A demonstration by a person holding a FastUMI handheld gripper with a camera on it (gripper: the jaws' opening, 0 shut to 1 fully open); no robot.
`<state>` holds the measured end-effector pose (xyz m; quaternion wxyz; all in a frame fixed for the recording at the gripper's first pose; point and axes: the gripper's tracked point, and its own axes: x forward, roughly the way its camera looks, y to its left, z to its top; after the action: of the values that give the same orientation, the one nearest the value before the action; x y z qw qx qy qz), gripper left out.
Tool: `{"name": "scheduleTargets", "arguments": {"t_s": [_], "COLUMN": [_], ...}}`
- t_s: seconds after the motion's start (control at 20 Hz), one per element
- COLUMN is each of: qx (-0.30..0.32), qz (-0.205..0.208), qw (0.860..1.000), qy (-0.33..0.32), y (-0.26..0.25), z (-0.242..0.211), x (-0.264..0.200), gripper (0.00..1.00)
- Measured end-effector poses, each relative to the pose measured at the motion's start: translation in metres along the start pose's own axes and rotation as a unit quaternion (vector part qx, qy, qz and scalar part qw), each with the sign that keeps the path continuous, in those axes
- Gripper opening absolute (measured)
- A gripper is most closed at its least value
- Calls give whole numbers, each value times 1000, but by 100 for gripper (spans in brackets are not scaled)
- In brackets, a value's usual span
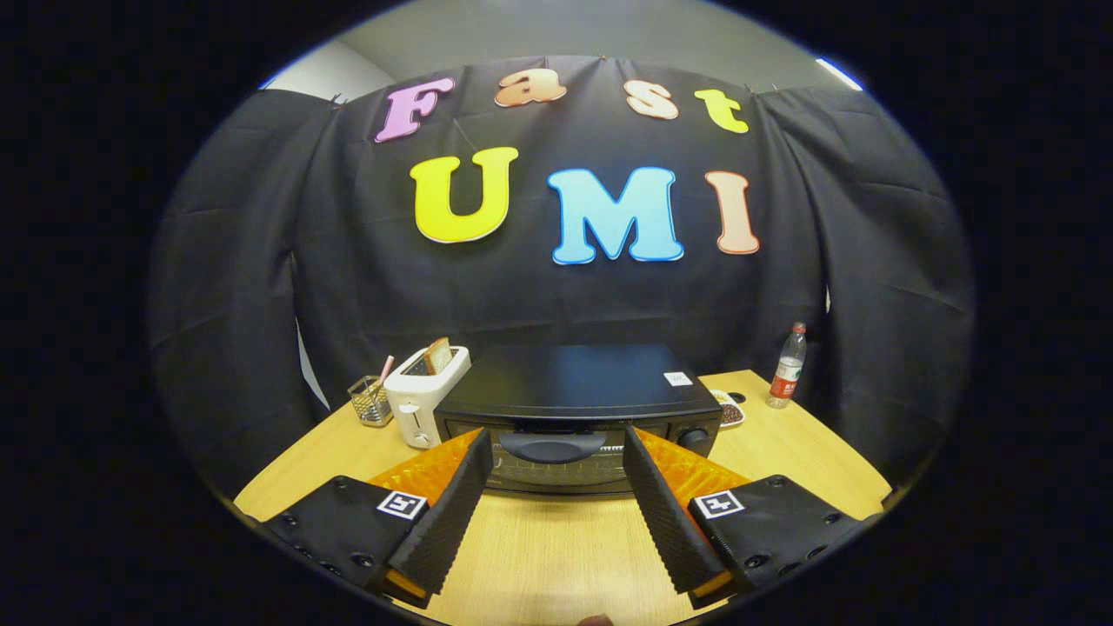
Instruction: Open the toaster oven, put the food inside, and close the toaster oven door.
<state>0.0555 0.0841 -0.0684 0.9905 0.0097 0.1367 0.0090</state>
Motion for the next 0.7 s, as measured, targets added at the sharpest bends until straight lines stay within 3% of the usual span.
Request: {"name": "scheduleTargets", "arguments": {"t_s": [0.35, 0.7], "qx": [-12, -3], "qz": [-14, -28], "qw": [999, 997], "qy": [-48, -69], "y": [-46, -97], "z": [19, 23], "x": [-83, -120], "gripper": [96, 96]}}
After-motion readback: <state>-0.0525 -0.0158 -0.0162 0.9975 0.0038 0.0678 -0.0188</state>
